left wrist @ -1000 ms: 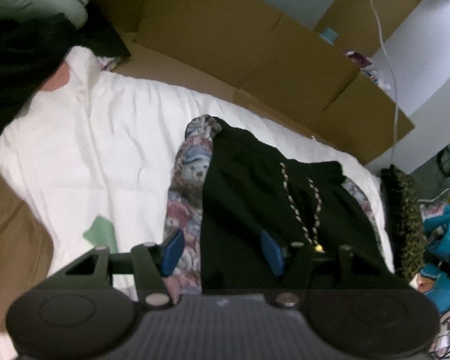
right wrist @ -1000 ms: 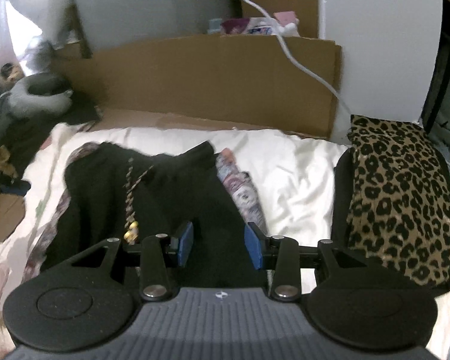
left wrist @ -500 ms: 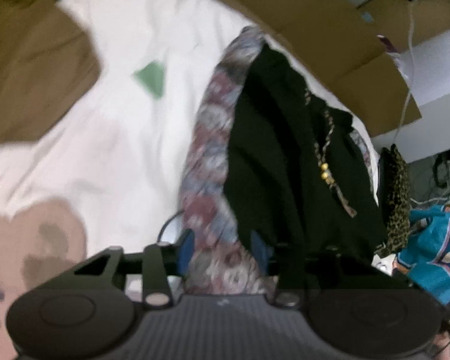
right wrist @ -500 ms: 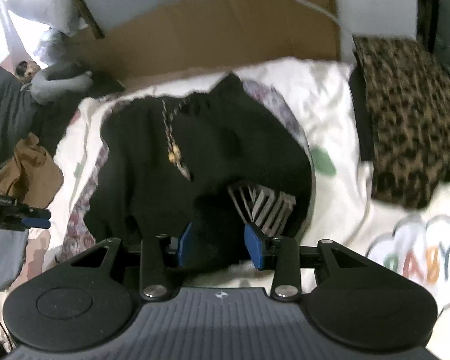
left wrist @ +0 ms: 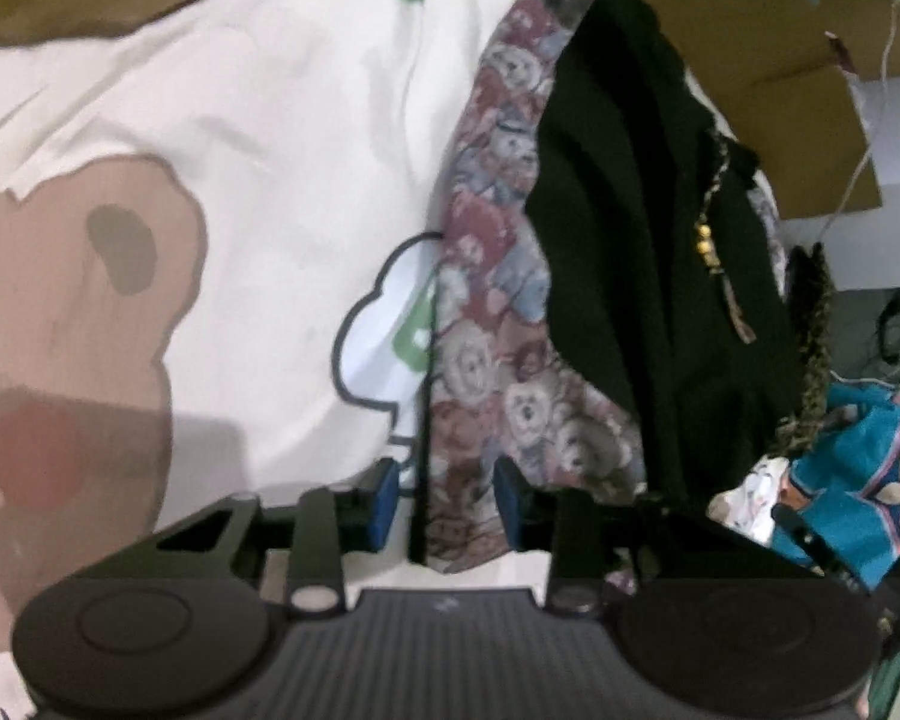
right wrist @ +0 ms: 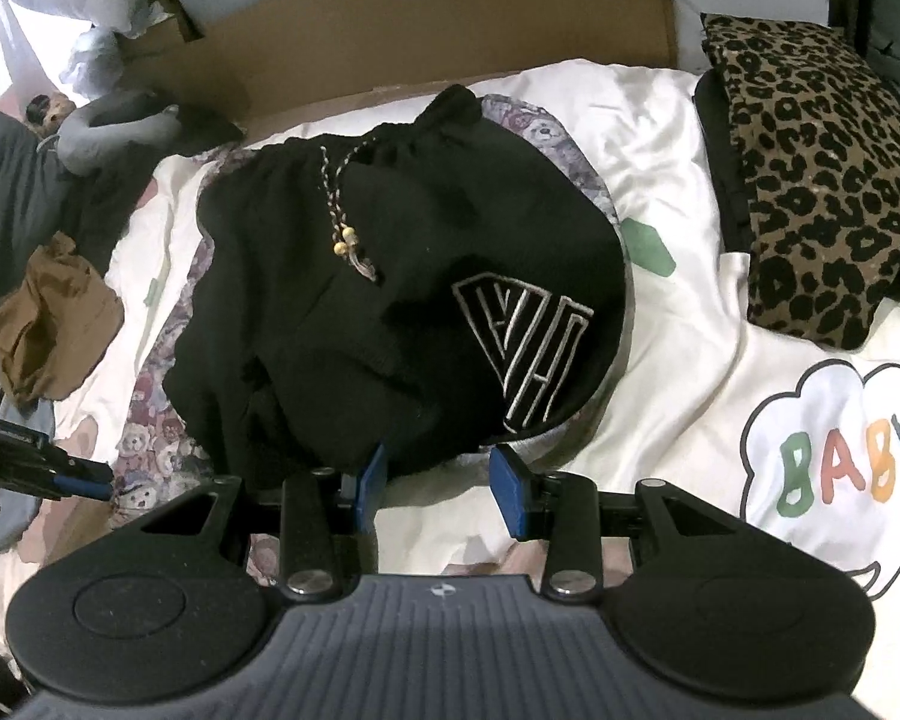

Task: Fold clothes

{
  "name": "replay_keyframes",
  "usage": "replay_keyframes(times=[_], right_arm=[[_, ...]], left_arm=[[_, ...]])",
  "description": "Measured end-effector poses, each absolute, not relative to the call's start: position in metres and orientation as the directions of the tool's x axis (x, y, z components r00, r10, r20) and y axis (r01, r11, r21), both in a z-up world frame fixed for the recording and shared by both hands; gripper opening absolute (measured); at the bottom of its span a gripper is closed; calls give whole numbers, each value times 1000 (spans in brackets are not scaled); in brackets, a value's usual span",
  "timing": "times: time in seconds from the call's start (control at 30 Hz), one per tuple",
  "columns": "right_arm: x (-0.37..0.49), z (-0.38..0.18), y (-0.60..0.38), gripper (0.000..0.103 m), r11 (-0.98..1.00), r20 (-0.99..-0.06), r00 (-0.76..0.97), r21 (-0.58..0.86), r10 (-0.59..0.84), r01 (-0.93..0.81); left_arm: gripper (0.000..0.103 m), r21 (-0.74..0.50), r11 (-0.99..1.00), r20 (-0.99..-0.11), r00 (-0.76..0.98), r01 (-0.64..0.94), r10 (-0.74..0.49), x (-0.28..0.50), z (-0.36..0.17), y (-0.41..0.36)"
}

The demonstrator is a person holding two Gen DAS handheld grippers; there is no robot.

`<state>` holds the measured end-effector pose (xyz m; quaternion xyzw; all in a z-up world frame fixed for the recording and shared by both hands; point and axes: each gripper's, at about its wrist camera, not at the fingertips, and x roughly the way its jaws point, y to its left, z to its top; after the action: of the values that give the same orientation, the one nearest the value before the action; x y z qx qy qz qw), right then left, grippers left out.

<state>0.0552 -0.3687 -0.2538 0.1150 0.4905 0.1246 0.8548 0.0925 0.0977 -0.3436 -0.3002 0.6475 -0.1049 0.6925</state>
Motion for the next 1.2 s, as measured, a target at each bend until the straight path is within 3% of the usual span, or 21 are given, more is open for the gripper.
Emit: replay_keyframes(times=[0.07,0.27,0.47,0.53,0.63,0.87,1.2], right_arm=[[54,-257,-370,45,942,-815,479,323,327,-93],[52,-260,-372,45,941,-817,475,328,327,-84],[52,-266,-374,45,936,-816,469,343,337,-76],[52,-268,-375,45,934,-818,464,349,341,-73],[51,-271,-376,45,936,-823,458,345,336,-67],[50,-276,-377,45,938,-833,443,341,331,-61],[53,-282,-374,45,945,-846,427,319,320,-76]], left_arm=[[49,-578,779,-816,144,-243,-560,91,-348,96],[42,-624,754,-782,172,-207,-599,88,-359,90],[41,-652,727,-758,208,-214,-618,93,-369,91],[35,-659,719,-752,205,-221,-626,94,-375,89],[13,-663,716,-749,195,-218,-634,93,-376,89],[4,-698,688,-716,214,-199,-664,80,-365,98],[3,-701,696,-711,235,-157,-663,85,-327,115]])
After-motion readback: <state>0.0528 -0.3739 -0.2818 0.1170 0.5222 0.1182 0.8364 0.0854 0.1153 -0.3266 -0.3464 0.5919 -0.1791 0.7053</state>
